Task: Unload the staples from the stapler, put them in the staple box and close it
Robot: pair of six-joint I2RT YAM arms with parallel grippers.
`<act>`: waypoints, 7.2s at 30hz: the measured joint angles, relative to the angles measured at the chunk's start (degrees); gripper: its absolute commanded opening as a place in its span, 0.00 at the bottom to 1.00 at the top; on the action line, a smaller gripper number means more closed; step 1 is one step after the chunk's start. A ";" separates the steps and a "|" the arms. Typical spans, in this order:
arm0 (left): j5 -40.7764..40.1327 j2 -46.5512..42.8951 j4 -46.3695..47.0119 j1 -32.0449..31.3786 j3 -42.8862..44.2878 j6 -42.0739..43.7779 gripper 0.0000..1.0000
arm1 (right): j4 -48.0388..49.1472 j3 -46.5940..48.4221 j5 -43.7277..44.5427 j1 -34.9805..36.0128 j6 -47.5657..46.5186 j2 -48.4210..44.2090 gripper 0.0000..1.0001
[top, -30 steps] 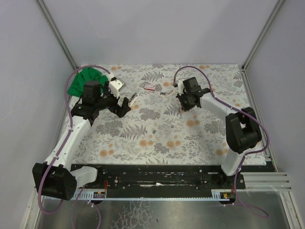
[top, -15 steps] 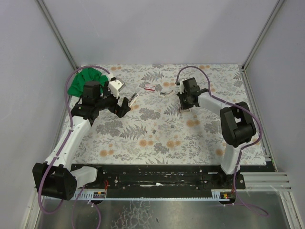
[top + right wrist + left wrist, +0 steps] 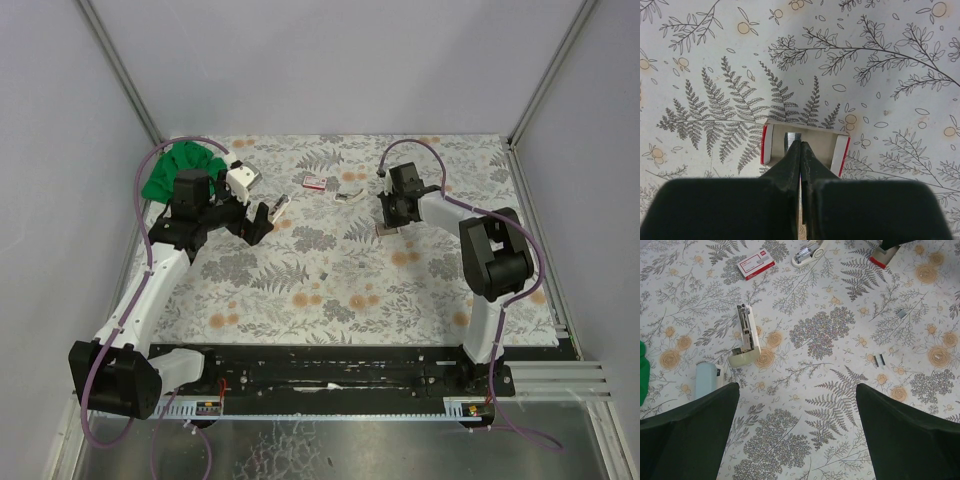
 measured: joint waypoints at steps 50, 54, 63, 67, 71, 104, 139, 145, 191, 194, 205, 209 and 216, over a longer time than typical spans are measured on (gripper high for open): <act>1.51 0.00 0.02 1.18 -0.17 -0.46 1.00 | -0.11 1.31 -3.06 0.00 1.70 2.62 0.17; 1.57 0.00 0.02 1.29 -0.17 -0.48 1.00 | -0.55 1.51 -2.99 0.00 1.60 2.56 0.20; 1.90 0.00 0.04 1.49 -0.17 -0.59 1.00 | -1.46 0.83 -4.11 0.00 -3.39 -5.73 0.29; 1.90 0.00 0.04 1.49 -0.17 -0.59 1.00 | 0.11 -3.13 -7.19 0.00 -8.94 -12.83 0.32; 1.92 0.00 0.02 1.49 -0.17 -0.59 1.00 | 0.92 -6.73 -13.51 0.04 -15.45 -15.72 0.34; 2.78 -0.02 0.07 2.25 -0.50 -0.68 1.00 | -11.32 -5.16 -21.75 11.19 -41.29 -4.48 0.30; 3.65 -0.02 0.04 2.84 -0.52 -0.74 1.00 | -9.88 -5.16 -18.36 12.33 -40.48 -2.91 0.00; 3.76 -0.02 0.07 2.99 -0.52 -0.74 1.00 | -8.85 -5.16 -14.64 12.37 -35.36 -5.97 0.00; 4.57 -0.02 0.07 3.37 -0.52 -0.76 1.00 | -13.07 -2.91 -12.04 13.60 -30.95 -2.01 0.21; 4.61 -0.02 0.07 3.41 -0.52 -0.76 1.00 | -13.07 -2.73 -12.02 13.90 -30.91 -1.77 0.14; 4.74 -0.02 0.07 3.41 -0.52 -0.79 1.00 | -12.92 -1.66 -11.96 14.53 -30.67 -0.96 0.00; 4.81 0.00 0.07 3.41 -0.52 -0.81 1.00 | -12.22 -1.75 -11.21 14.60 -30.29 -1.07 0.00; 4.90 0.00 0.07 3.41 -0.52 -1.18 1.00 | -9.49 -2.58 -7.02 14.71 -27.69 -4.04 0.00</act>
